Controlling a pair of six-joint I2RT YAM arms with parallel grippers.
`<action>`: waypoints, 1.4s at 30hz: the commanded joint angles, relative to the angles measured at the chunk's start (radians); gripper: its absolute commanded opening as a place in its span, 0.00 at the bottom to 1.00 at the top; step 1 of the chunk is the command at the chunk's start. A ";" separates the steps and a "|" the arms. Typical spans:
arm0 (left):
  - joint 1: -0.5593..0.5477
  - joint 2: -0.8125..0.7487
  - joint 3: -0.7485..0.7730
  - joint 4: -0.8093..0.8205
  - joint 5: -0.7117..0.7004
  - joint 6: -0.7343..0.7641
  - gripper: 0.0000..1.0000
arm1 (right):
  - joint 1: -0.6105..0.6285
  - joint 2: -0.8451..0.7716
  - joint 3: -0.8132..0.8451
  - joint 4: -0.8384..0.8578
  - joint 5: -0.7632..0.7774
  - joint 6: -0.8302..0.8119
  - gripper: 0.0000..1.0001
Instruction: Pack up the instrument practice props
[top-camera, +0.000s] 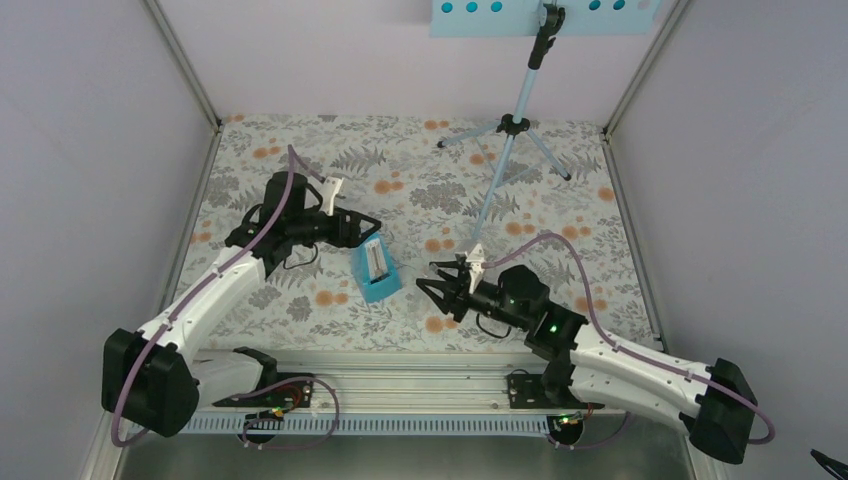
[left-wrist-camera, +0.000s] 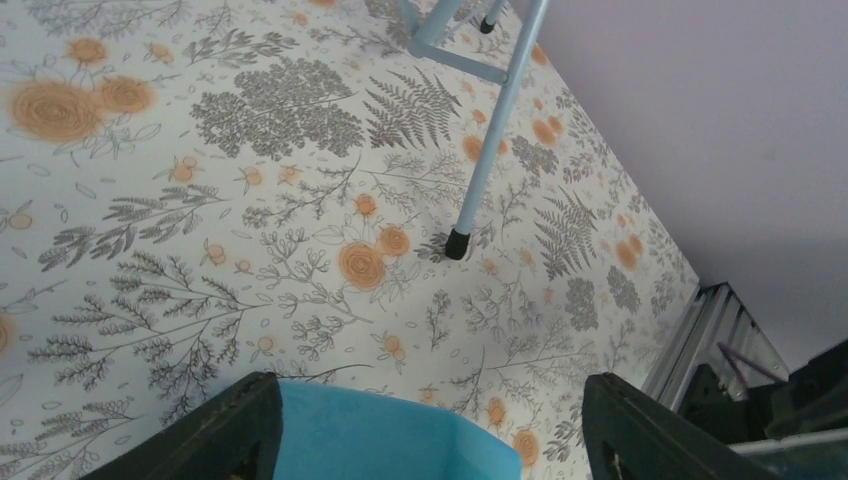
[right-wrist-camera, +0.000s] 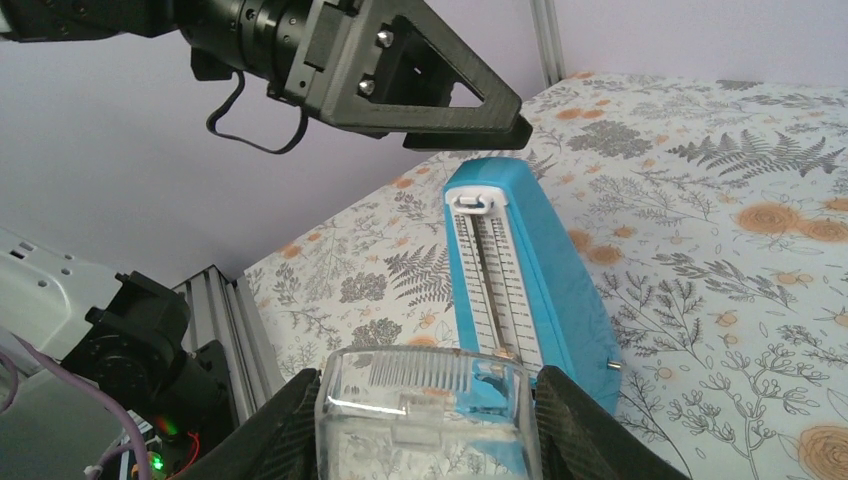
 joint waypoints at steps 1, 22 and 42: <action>0.021 0.016 -0.014 0.004 0.044 0.040 0.69 | 0.038 0.009 -0.019 0.099 0.078 -0.005 0.39; 0.049 0.047 -0.063 0.003 0.136 0.144 0.46 | 0.171 0.218 0.043 0.322 0.288 -0.111 0.39; 0.060 0.034 -0.121 0.054 0.204 0.173 0.39 | 0.261 0.690 0.093 0.917 0.589 -0.317 0.38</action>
